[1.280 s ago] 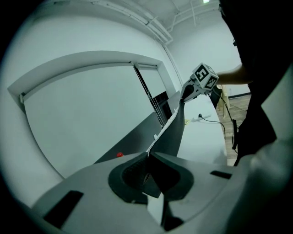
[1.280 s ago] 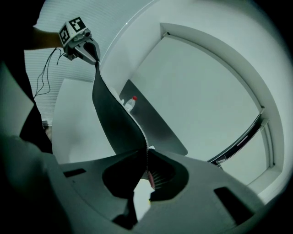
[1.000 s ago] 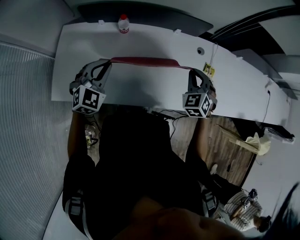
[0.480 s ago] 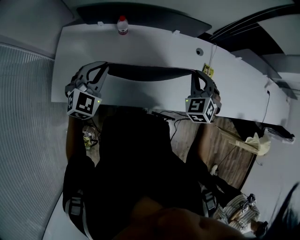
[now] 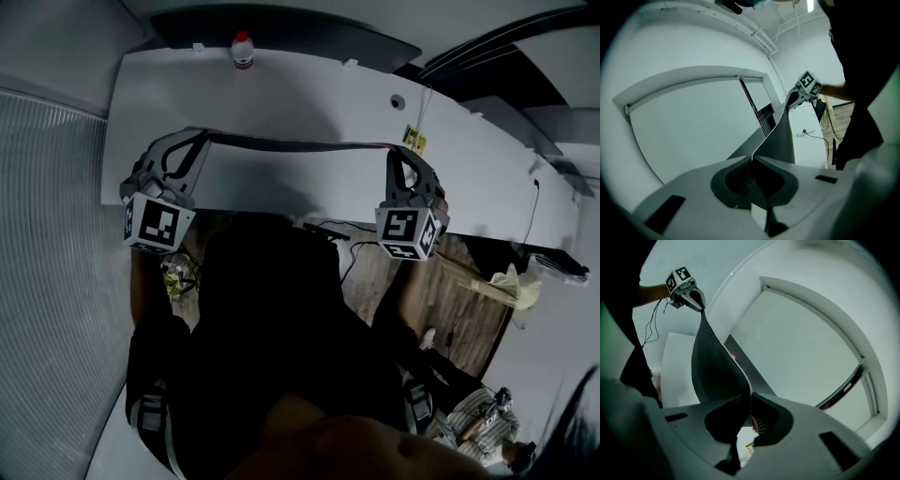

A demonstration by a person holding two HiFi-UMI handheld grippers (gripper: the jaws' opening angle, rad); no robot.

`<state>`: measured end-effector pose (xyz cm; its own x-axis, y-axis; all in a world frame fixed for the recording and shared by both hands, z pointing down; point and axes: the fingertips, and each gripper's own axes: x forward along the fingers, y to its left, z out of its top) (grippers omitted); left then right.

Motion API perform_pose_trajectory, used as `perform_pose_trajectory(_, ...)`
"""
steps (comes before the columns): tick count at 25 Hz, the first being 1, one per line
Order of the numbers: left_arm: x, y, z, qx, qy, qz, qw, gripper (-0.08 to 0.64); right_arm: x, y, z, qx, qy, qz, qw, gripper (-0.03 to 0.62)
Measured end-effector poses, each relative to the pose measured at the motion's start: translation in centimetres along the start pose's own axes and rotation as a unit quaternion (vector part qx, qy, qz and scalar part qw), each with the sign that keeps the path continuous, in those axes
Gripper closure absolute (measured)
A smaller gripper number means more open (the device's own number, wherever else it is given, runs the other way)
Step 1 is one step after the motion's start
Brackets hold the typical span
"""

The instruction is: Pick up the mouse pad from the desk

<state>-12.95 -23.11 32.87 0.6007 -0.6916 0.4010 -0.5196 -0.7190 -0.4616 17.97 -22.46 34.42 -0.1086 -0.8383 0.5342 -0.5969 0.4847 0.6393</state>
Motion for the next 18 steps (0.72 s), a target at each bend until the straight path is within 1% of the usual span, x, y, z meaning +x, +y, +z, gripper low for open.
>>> perform_pose_trajectory(8, -1.3, 1.1, 2.5, 0.006, -0.013, 0.007, 0.9999, 0.548, -1.6, -1.5, 1.3, 0.000, -0.018, -0.013, 1.000, 0.578)
perform_pose_trajectory(18, -1.9, 1.5, 3.5, 0.005, -0.023, 0.011, 0.9997, 0.548, -2.6, -2.3, 2.0, 0.002, -0.028, -0.025, 0.999, 0.578)
